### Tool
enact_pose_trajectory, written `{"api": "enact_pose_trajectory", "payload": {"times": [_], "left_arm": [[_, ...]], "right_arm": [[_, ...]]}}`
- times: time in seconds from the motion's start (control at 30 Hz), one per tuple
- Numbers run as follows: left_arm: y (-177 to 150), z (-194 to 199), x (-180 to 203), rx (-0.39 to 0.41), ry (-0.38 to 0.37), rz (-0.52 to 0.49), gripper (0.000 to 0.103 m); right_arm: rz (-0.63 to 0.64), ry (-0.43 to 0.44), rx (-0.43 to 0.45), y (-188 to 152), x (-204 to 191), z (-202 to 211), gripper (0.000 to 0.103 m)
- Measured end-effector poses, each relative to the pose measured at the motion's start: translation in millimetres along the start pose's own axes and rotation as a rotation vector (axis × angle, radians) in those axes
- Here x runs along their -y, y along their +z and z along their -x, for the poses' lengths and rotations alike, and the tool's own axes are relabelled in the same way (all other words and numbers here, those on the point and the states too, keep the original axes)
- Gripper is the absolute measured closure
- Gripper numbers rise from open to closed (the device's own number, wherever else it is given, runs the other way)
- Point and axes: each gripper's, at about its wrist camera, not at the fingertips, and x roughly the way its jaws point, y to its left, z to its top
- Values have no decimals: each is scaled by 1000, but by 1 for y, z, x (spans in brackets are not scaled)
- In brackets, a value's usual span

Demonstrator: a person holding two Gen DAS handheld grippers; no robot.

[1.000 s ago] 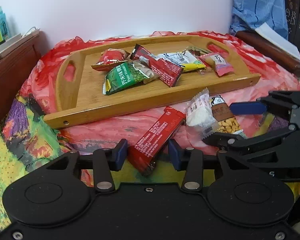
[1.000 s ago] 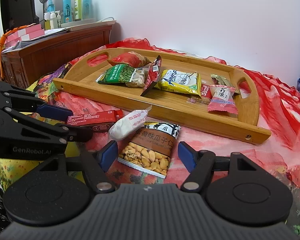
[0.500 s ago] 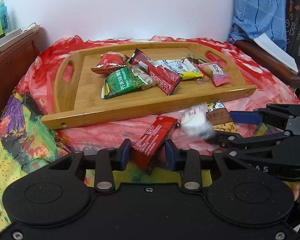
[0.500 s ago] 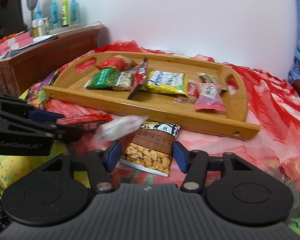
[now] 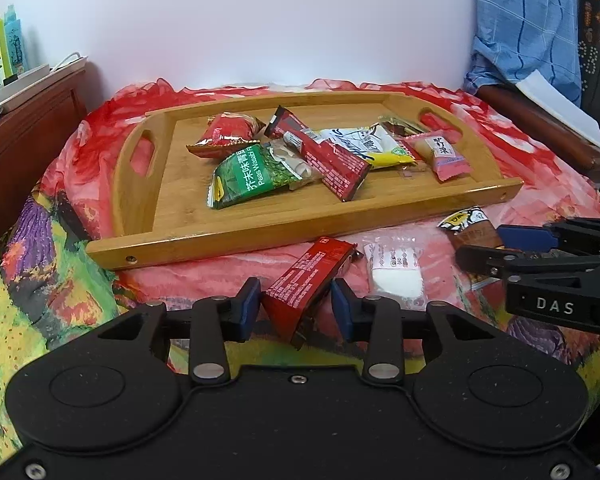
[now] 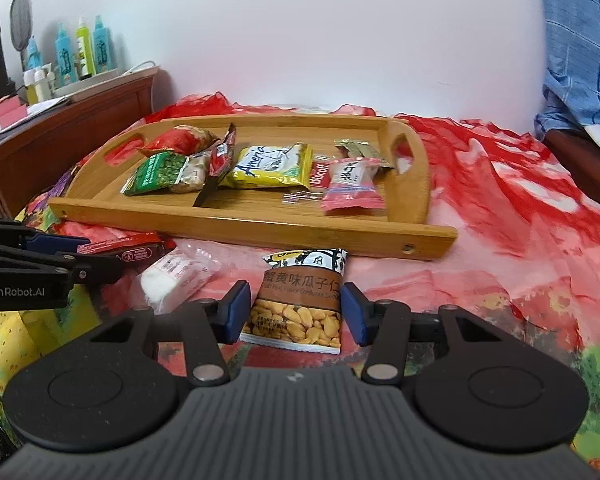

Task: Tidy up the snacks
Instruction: 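Grasp the brown peanut bag with the right tool while the left grasps the red strip snack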

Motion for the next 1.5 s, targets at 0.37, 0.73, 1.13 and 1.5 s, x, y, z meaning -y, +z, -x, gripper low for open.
{"api": "enact_pose_trajectory", "payload": {"times": [0.37, 0.73, 1.13, 1.5], "left_arm": [[2, -1, 2, 41, 22, -15, 39], [4, -14, 10, -19, -28, -9, 73], [8, 0, 2, 8, 6, 58, 80], [4, 12, -22, 28, 54, 88, 80]], "right_arm": [[-23, -2, 7, -1, 0, -1, 36], [-10, -15, 15, -3, -3, -3, 35], [-83, 4, 42, 3, 0, 8, 58], [-140, 106, 50, 23, -44, 13, 58]]}}
